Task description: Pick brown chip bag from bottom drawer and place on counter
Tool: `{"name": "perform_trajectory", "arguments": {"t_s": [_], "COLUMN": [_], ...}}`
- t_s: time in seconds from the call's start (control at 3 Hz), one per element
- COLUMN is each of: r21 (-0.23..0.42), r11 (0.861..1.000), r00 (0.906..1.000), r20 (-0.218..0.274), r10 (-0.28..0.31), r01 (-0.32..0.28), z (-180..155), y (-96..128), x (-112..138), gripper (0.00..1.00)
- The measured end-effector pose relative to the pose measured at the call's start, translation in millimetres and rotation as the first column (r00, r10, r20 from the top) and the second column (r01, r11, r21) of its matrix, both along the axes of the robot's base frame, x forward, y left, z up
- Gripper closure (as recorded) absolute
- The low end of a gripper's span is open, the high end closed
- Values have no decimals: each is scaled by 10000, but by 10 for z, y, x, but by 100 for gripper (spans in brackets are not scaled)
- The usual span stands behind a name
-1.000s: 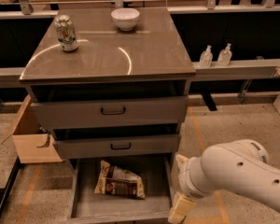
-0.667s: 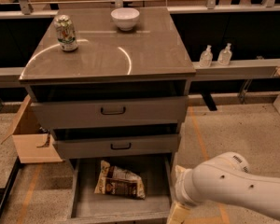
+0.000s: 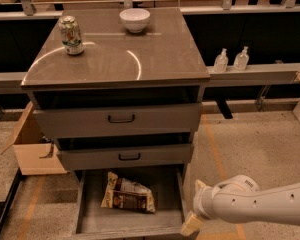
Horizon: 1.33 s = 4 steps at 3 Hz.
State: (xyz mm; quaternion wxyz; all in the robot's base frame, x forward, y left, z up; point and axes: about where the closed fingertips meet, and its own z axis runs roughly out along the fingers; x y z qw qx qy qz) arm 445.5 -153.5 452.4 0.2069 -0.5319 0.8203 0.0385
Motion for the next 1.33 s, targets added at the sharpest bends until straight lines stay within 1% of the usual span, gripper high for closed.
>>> {"name": "perform_trajectory", "arguments": {"t_s": [0.33,0.67,1.0,1.33], "r21": [877,1828,1925,2036], "r11": [9961,9830,9810,9787], "r00": [9870,9845,9882,9869], "r20": [1596,1687,1444,1506], "r10": [-169,-470,-519,-583], "r01": [29,156,234,267], "z": [-259,-729,-907,-1013], "y": [-25,328,351,350], "x": [762,1057,978,975], "gripper": [0,0,0,0]}}
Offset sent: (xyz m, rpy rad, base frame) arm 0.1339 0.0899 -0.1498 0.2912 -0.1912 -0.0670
